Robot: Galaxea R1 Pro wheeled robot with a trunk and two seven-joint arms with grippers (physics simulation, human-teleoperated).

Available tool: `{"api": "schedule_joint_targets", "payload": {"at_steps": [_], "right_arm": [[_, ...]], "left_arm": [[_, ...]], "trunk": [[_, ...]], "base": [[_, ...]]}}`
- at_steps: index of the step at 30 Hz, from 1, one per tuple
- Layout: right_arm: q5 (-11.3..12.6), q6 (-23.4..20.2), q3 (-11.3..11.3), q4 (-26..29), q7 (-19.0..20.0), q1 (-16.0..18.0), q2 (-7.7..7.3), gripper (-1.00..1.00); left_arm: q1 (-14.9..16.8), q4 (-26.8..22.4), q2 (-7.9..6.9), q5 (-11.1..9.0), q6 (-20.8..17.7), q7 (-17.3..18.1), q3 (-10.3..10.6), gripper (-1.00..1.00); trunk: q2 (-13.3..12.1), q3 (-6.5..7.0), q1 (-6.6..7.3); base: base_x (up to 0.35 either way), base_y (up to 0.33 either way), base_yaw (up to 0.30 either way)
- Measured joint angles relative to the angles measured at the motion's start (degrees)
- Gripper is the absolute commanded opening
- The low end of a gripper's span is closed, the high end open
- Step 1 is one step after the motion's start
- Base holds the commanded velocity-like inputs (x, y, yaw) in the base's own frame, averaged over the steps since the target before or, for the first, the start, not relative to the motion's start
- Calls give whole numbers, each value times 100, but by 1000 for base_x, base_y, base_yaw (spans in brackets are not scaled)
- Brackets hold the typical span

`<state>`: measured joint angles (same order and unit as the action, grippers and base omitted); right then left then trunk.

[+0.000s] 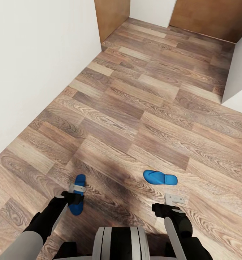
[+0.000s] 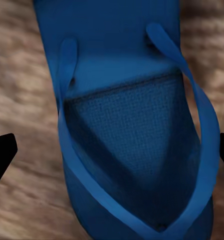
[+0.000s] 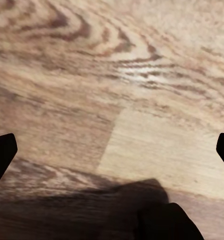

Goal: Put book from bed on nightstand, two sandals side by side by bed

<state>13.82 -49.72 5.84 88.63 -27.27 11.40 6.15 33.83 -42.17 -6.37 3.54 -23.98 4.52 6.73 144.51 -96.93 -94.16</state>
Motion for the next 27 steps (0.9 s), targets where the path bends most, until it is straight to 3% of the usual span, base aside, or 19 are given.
{"api": "schedule_joint_targets", "payload": {"at_steps": [7,8,27], "right_arm": [[0,0,0,0,0,0,-8,100],[0,0,0,0,0,0,-8,100],[0,-1,0,0,0,0,-17,100]], "left_arm": [[0,-4,-1,2,0,0,-4,100],[0,-5,-1,2,0,0,-3,-100],[0,-9,9,-10,0,2,10,-100]], "trunk": [[0,0,0],[0,0,0],[0,0,0]], "base": [[0,0,0],[0,0,0],[0,0,0]]}}
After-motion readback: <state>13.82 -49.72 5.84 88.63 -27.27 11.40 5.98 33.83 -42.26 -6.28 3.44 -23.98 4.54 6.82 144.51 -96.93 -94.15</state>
